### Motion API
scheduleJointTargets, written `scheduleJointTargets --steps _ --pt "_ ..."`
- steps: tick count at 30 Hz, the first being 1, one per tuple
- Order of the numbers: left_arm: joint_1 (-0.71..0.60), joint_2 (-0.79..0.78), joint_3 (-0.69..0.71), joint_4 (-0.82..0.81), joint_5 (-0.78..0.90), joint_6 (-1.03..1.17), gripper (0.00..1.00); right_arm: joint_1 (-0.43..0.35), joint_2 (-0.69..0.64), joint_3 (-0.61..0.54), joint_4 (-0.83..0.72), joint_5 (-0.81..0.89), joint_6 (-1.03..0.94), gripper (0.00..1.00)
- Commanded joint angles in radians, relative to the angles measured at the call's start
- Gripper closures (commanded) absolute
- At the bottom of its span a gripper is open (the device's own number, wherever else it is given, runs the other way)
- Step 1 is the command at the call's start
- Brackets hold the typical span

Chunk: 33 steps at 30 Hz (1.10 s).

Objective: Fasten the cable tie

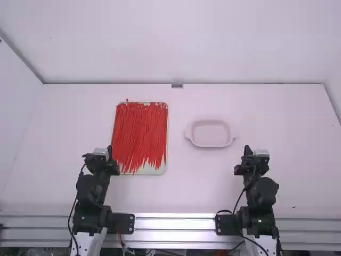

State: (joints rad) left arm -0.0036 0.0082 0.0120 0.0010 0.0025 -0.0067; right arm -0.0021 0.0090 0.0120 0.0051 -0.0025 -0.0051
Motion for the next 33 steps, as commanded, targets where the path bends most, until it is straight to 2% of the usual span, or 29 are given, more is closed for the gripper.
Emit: scheduleJointTargets --steps 1,7,13,25,33 --pt "0.0 0.0 0.0 0.0 0.0 0.0 1.0 0.0 0.0 0.0 0.0 -0.001 0.002 1.0" --pt "0.0 0.013 0.016 -0.001 0.004 0.0 0.98 0.0 0.014 0.014 0.005 -0.009 0.008 0.98" --pt "0.0 0.067 0.086 -0.043 0.014 -0.001 0.93 0.005 0.073 0.077 -0.021 -0.035 0.011 0.93" --pt "0.001 0.3 0.332 -0.231 0.049 -0.005 0.77 0.064 0.336 0.319 -0.17 -0.069 0.015 0.77" --pt "-0.012 0.476 0.475 -0.328 0.081 -0.018 0.63 0.143 0.56 0.527 -0.31 -0.063 0.024 0.63"
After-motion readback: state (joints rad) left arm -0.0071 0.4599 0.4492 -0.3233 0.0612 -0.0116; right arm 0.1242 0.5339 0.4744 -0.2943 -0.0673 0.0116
